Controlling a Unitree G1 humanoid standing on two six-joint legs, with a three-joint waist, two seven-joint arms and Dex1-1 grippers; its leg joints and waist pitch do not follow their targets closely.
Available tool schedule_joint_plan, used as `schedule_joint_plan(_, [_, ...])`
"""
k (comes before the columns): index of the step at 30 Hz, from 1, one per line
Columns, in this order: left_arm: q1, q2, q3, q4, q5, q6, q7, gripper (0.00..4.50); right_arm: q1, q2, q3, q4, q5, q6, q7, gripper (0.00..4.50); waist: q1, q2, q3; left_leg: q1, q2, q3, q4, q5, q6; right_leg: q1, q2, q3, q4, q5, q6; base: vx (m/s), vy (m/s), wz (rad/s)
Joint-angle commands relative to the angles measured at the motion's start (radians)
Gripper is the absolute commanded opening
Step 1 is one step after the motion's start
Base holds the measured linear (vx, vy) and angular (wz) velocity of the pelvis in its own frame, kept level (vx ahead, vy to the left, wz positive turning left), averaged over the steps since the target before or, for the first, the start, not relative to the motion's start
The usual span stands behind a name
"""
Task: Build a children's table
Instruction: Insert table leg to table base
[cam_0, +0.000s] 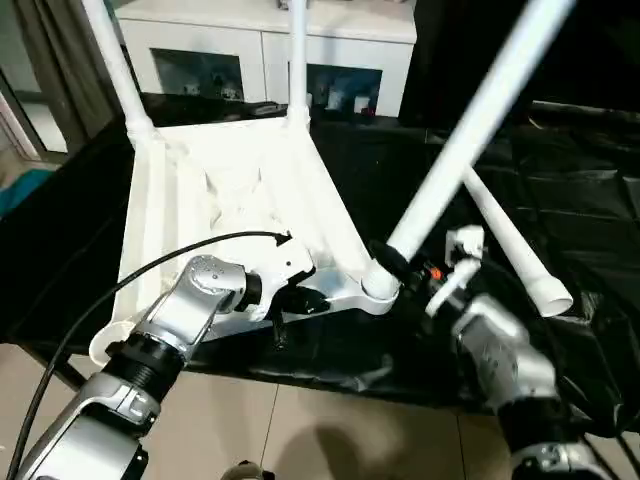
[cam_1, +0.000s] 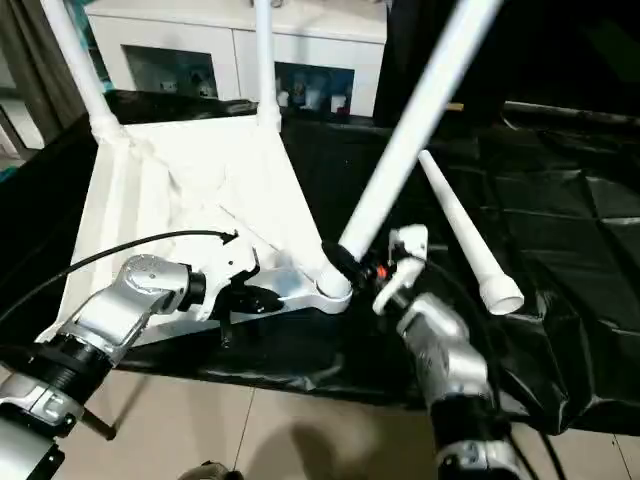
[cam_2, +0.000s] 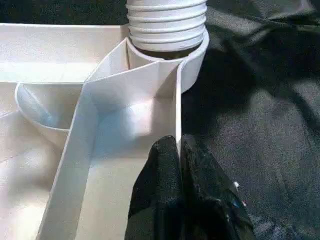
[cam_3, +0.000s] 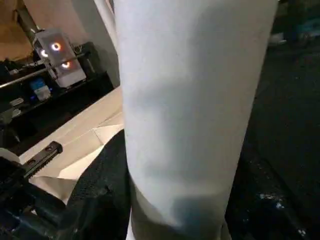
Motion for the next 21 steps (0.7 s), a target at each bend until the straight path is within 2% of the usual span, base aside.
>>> schedule_joint_plan(1, [-0.039,0.009,0.029,0.009,0.018,-0.011,0.019,0.0,0.053,-0.017,-0.017,0.064,-0.025,0.013,-0.008,1.92,-0.001,0.006,-0.062,0.035,0.071,-0.046,-0.085,-0.414,-0.041,0.023,-0.093,0.053,-0.102,-0.452,-0.176,0.0,0.0,0.0])
schedule_joint_plan(7, [-0.04,0.011,0.029,0.016,0.022,-0.021,0.018,0.0,0.065,-0.052,0.039,0.044,-0.091,-0.003,-0.004,1.92,0.001,0.004,-0.06,0.033,0.072,-0.047,-0.087,-0.411,-0.04,0.023,-0.093,0.053,-0.101,-0.465,-0.169,0.0,0.0,0.0])
schedule_joint_plan(13, [-0.038,0.011,0.025,0.026,0.032,-0.035,0.018,0.0,0.041,-0.109,0.145,0.009,-0.199,0.011,0.024,1.92,-0.001,0.003,-0.057,0.034,0.071,-0.05,-0.087,-0.427,-0.042,0.02,-0.094,0.052,-0.109,-0.528,-0.142,0.0,0.0,0.0])
schedule_joint_plan(15, [-0.037,0.01,0.025,0.026,0.033,-0.036,0.019,0.0,0.036,-0.114,0.16,0.003,-0.21,0.01,0.031,1.91,-0.002,0.002,-0.057,0.034,0.071,-0.05,-0.087,-0.433,-0.04,0.02,-0.094,0.053,-0.109,-0.529,-0.14,0.0,0.0,0.0])
schedule_joint_plan(16, [-0.035,0.01,0.026,0.023,0.033,-0.035,0.02,0.0,0.034,-0.115,0.167,-0.005,-0.207,0.022,0.036,1.91,-0.006,-0.014,-0.055,0.031,0.071,-0.049,-0.088,-0.435,-0.036,0.019,-0.093,0.051,-0.113,-0.549,-0.134,0.0,0.0,0.0])
schedule_joint_plan(18, [-0.032,0.01,0.027,0.02,0.034,-0.035,0.021,0.0,0.032,-0.118,0.175,-0.015,-0.202,0.037,0.04,1.91,-0.002,-0.004,-0.055,0.035,0.07,-0.051,-0.086,-0.435,-0.034,0.017,-0.098,0.052,-0.114,-0.576,-0.129,0.0,0.0,0.0])
schedule_joint_plan(21, [-0.029,0.011,0.027,0.019,0.036,-0.038,0.021,0.0,0.023,-0.126,0.194,-0.018,-0.212,0.051,0.049,1.91,-0.006,-0.007,-0.054,0.038,0.071,-0.054,-0.087,-0.466,-0.041,0.013,-0.096,0.05,-0.119,-0.611,-0.112,0.0,0.0,0.0])
